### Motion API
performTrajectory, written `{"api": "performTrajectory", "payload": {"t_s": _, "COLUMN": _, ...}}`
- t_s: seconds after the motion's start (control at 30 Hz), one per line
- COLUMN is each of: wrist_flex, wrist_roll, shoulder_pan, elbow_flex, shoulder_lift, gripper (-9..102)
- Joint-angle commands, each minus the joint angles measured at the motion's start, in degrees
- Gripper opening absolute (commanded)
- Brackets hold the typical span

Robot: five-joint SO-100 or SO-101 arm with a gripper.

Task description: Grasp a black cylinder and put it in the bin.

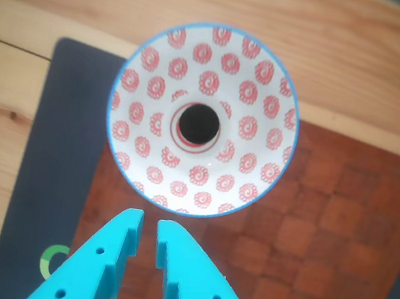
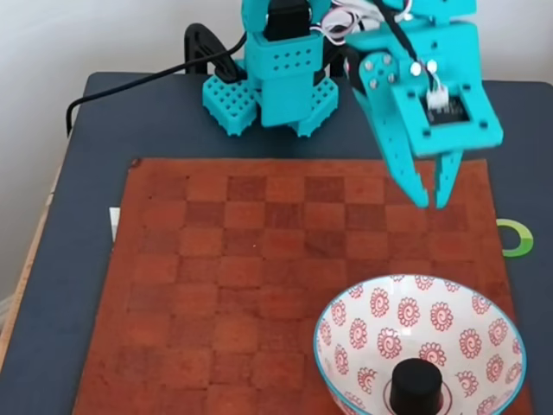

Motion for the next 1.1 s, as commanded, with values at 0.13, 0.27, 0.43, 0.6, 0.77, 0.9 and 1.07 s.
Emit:
{"api": "performTrajectory", "payload": {"t_s": 0.13, "wrist_flex": 0.2, "wrist_roll": -0.4, "shoulder_pan": -0.4, "elbow_flex": 3.5, "shoulder_lift": 13.5, "gripper": 0}}
{"api": "performTrajectory", "payload": {"t_s": 0.27, "wrist_flex": 0.2, "wrist_roll": 0.3, "shoulder_pan": -0.2, "elbow_flex": 16.3, "shoulder_lift": 22.0, "gripper": 0}}
{"api": "performTrajectory", "payload": {"t_s": 0.43, "wrist_flex": 0.0, "wrist_roll": 3.5, "shoulder_pan": -0.3, "elbow_flex": 33.0, "shoulder_lift": 34.5, "gripper": 0}}
{"api": "performTrajectory", "payload": {"t_s": 0.6, "wrist_flex": -0.5, "wrist_roll": 6.5, "shoulder_pan": -0.9, "elbow_flex": 52.0, "shoulder_lift": 45.9, "gripper": 0}}
{"api": "performTrajectory", "payload": {"t_s": 0.77, "wrist_flex": -6.0, "wrist_roll": 9.3, "shoulder_pan": -1.1, "elbow_flex": 69.6, "shoulder_lift": 54.3, "gripper": 0}}
{"api": "performTrajectory", "payload": {"t_s": 0.9, "wrist_flex": -11.5, "wrist_roll": 9.7, "shoulder_pan": -1.1, "elbow_flex": 81.0, "shoulder_lift": 61.1, "gripper": 0}}
{"api": "performTrajectory", "payload": {"t_s": 1.07, "wrist_flex": -16.1, "wrist_roll": 11.5, "shoulder_pan": -1.1, "elbow_flex": 92.8, "shoulder_lift": 69.9, "gripper": 0}}
